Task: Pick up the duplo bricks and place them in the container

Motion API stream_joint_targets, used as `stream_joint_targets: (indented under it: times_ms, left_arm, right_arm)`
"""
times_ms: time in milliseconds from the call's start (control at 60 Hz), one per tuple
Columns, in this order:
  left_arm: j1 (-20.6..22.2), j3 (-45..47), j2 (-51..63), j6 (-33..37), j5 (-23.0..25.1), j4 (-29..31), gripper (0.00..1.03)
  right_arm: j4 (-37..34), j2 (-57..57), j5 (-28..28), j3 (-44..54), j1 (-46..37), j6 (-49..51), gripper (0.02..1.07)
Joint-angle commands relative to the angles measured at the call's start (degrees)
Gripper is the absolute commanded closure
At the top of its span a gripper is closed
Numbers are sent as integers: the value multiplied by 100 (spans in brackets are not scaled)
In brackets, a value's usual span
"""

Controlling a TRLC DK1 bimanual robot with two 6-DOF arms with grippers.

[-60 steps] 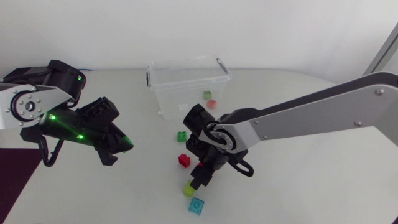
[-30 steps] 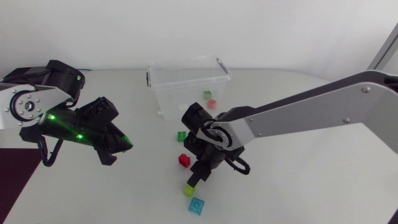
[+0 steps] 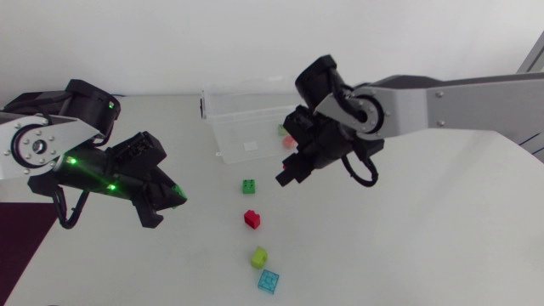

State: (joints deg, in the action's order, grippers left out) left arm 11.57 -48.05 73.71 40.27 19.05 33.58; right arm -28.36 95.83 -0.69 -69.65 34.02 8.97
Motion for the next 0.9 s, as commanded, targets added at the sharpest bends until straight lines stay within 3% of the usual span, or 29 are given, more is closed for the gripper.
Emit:
stream_joint_targets:
  times_ms: [0,883]
  left_arm:
    - [47,-161,-111,-107,38,61,75]
    - [29,-1663,556,-793,55,-229,74]
  right_arm:
    - [-100,-126,-72,-304,-45,-89,80]
    - [410,1043,-221,-2193,-757,-133,79]
